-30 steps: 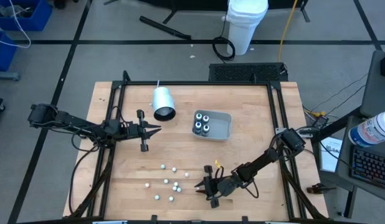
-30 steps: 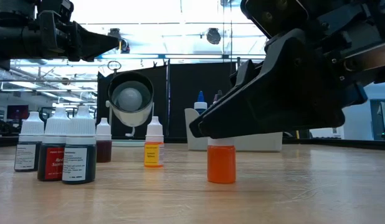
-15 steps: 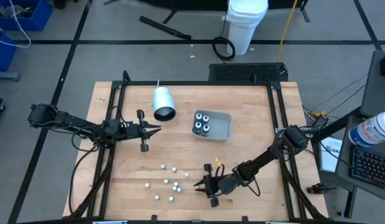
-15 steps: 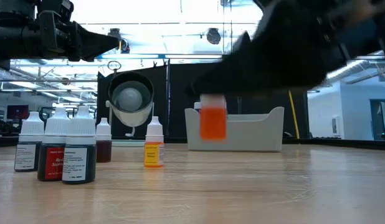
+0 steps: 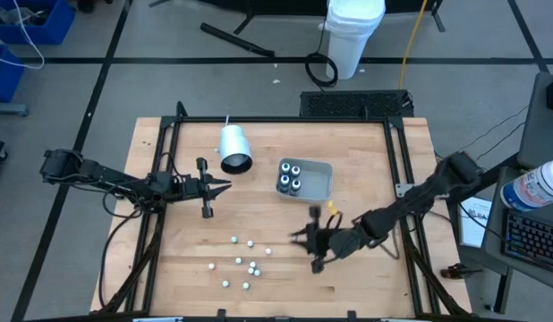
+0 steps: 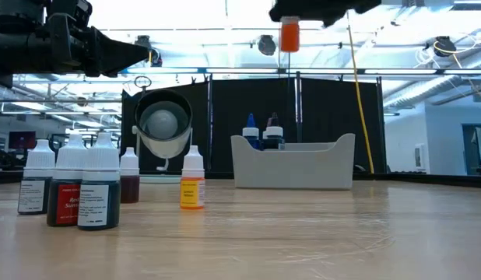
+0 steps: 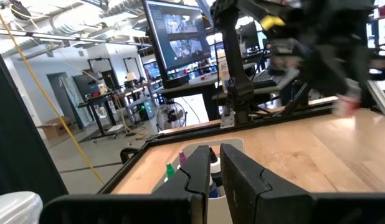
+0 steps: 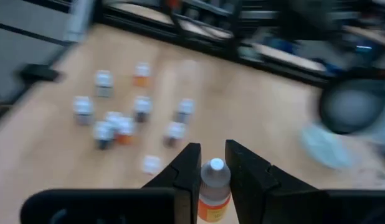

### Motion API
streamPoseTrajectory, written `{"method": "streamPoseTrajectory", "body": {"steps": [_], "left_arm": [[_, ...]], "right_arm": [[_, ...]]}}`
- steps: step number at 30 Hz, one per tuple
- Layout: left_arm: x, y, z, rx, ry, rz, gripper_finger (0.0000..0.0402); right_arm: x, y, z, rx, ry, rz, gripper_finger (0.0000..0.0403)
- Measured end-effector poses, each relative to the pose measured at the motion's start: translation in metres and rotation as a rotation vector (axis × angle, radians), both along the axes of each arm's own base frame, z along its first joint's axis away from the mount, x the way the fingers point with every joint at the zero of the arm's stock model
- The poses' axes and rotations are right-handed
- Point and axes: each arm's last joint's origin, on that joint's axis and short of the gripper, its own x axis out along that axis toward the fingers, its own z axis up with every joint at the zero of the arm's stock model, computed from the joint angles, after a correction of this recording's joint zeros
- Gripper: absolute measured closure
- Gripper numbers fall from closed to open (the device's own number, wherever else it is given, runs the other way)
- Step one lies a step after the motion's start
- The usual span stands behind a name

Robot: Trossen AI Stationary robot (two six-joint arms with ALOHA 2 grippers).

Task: Pick & Place food coloring
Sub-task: Put the orange food coloring bottle into the gray bin

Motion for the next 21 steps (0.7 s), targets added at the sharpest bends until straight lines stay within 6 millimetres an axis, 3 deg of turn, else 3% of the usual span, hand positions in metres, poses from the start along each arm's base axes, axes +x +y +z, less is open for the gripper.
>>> {"method": "streamPoseTrajectory", "body": {"steps": [3,7,15,21], "left_arm": [[0.0,0.0,0.0,0.0,0.0,0.0,0.0355],[0.0,0.0,0.0,0.0,0.0,0.0,0.0355],[0.0,0.0,0.0,0.0,-0.001,0.0,0.0355],[0.0,0.0,0.0,0.009,0.001,0.002,0.0355]], "right_arm": [[-0.012,-0.017,0.015,-0.049,-0.004,-0.107,0.0347],[-0.023,-0.048,0.011,-0.055,-0.015,-0.214,0.0345],[-0.048,-0.106,-0.044,0.045,-0.088,-0.411,0.0346],[-0.067,-0.134,-0.077,0.174,-0.155,-0.421,0.0345]]}}
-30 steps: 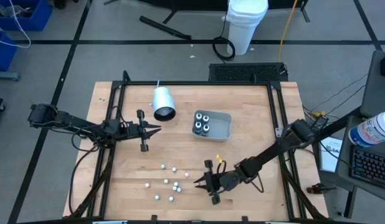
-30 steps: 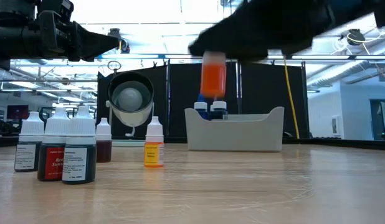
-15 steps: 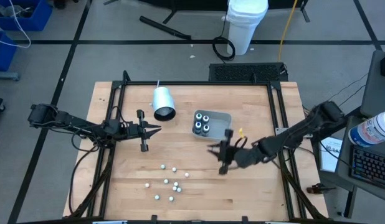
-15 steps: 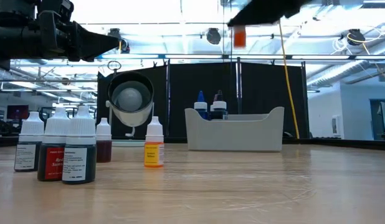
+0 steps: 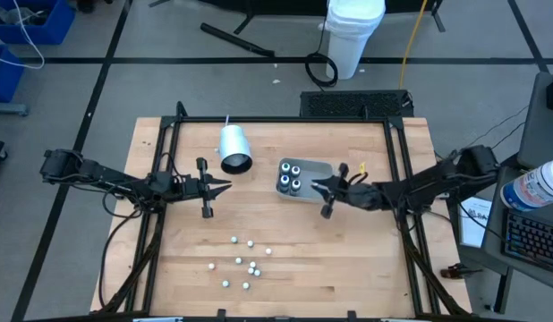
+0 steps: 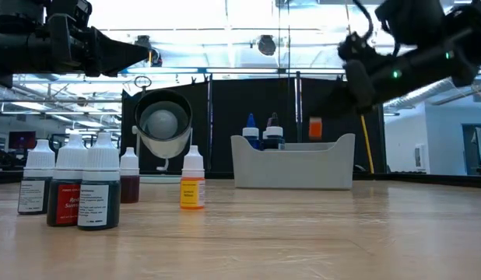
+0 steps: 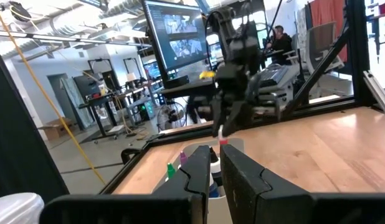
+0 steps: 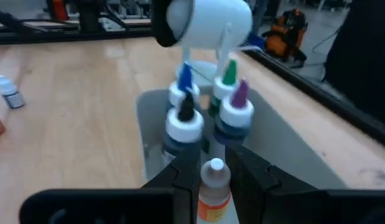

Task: Pick & Place food coloring
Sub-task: Put the orange food coloring bottle into the gray bin

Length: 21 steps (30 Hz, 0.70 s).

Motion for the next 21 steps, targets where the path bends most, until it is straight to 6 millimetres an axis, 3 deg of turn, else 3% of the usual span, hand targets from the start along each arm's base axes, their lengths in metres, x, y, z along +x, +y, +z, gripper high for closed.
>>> {"method": "streamPoseTrajectory", "body": {"steps": [6,21], "left_arm": [[0.0,0.0,0.0,0.004,0.001,0.001,0.0355],[0.0,0.0,0.0,0.018,0.002,0.003,0.0355]], "right_arm": [[0.001,-0.009,-0.01,0.046,-0.033,0.012,0.0345],[0.035,-0.017,-0.02,0.051,0.064,-0.031,0.0344]]}}
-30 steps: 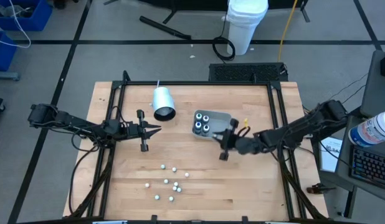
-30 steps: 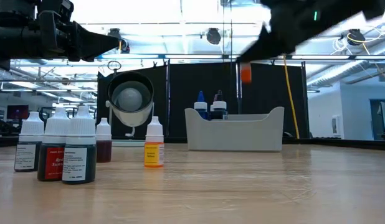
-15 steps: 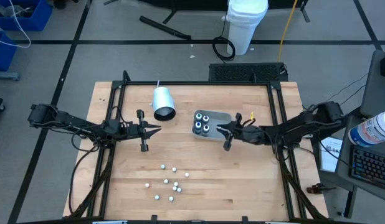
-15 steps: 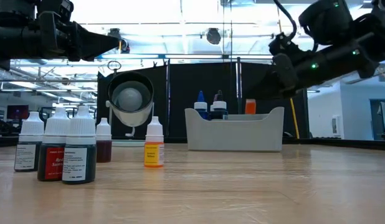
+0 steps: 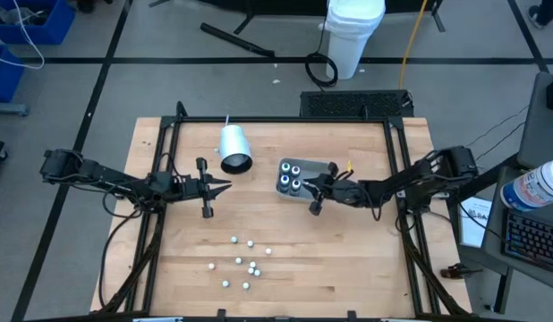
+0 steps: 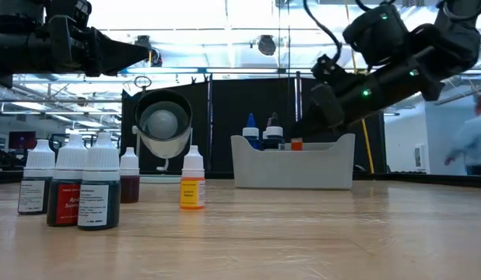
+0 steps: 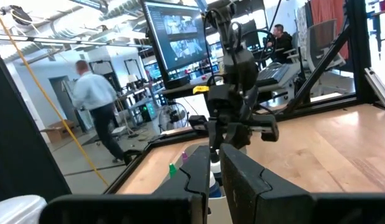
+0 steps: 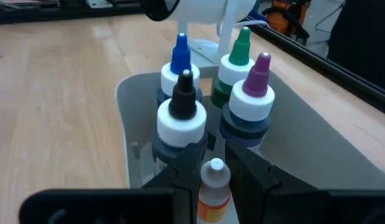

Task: Pick & Place food coloring
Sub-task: Put the orange food coloring bottle into the gray bin

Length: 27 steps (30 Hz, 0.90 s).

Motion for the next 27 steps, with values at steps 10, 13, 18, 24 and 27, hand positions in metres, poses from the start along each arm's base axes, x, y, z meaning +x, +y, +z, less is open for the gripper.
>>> {"method": "streamPoseTrajectory", "body": {"steps": [10,13,18,24,27], "left_arm": [[0.0,0.0,0.0,0.0,0.0,0.0,0.0355],[0.0,0.0,0.0,-0.001,0.0,0.0,0.0355],[0.0,0.0,0.0,-0.002,0.0,0.0,0.0355],[0.0,0.0,0.0,-0.002,-0.001,0.0,0.0355],[0.0,0.0,0.0,-0.001,0.0,0.0,0.0355]], "right_arm": [[0.012,-0.007,0.003,0.087,0.19,-0.079,0.0344],[0.014,-0.007,0.004,0.094,0.208,-0.085,0.0344],[0.012,-0.007,0.003,0.108,0.237,-0.097,0.0344],[0.01,-0.009,0.0,0.127,0.26,-0.123,0.0344],[0.01,-0.009,0.0,0.133,0.263,-0.123,0.0344]]}}
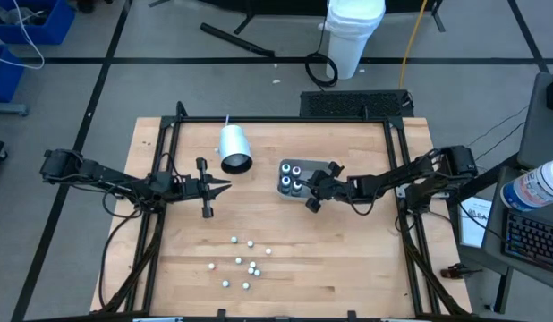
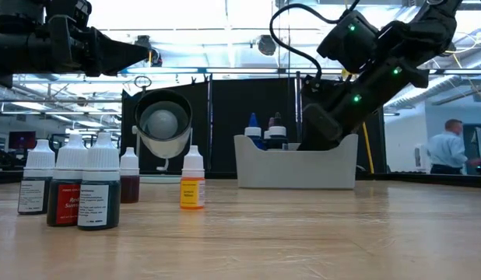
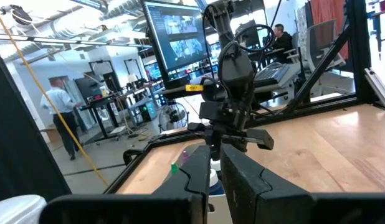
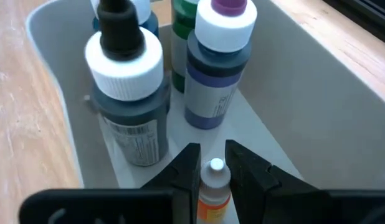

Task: Pick & Place food coloring
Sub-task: Put the orange food coloring bottle into the gray bin

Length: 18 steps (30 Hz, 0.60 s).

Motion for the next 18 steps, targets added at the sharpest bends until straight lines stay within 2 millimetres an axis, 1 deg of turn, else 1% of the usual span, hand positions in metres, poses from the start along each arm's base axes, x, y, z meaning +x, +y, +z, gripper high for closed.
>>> {"method": "streamPoseTrajectory", "body": {"steps": [18], "left_arm": [[0.0,0.0,0.0,0.0,0.0,0.0,0.0355]], "right_arm": [[-0.0003,0.0004,-0.0004,0.007,-0.002,-0.006,0.0339]]}}
